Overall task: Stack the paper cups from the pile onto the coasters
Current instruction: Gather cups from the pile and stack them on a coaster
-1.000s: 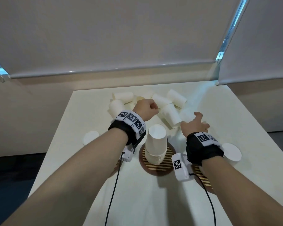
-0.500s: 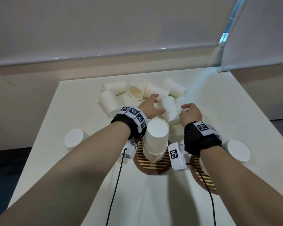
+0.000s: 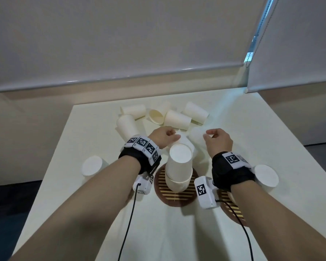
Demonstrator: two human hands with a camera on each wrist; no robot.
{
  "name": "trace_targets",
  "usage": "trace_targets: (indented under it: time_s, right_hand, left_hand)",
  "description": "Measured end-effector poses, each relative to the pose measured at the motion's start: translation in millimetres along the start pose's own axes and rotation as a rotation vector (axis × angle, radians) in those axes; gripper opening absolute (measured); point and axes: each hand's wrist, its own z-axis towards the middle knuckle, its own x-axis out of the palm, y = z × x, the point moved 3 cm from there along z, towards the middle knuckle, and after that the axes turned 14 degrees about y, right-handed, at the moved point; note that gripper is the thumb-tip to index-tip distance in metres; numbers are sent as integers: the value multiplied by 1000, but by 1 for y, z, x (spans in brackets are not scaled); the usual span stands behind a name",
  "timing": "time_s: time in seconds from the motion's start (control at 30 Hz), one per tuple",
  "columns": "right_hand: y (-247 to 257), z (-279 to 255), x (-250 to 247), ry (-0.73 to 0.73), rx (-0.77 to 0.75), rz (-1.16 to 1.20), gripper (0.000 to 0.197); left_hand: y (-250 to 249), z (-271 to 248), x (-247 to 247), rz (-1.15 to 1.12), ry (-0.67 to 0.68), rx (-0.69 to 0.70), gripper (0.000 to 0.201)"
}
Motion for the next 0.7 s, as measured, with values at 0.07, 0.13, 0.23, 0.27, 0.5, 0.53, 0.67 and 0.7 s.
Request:
trace_targets:
  time_s: [0.07,0.13,0.23,0.27,0.5,0.53,0.67,0.7]
  right_hand:
    - [9,-10,-12,-55,-43,35,20]
    - [20,-22,-24,-113,-109,72,23]
    - [36,-43,-38,-165,-177,162,30]
    - [41,-51,-41,-171,-202,192,31]
    - [75,-95,-46,13,-281,363,38]
    - [80,-102,-46,80,-294,383,40]
    - [96,-135,-44,377,-358,484,37]
    - [98,-144,-43,447,-375,486,36]
  left_hand:
    - [1,-16,-14,-133,-115,18,18]
    - [-5,-39,-32,-205,-292,54,16]
    - [-21,-77,-55,-249,-520,127,25]
    - [-27,-88,-60,-270,-552,156,24]
    - [-68,-143,-64,-722,-403,174,42]
    - [-74,-150,-60,-773,-332,169,43]
    - [-74,-164,-60,-861,-442,165,61]
    - [-73,-169,-62,-843,-515,165,63]
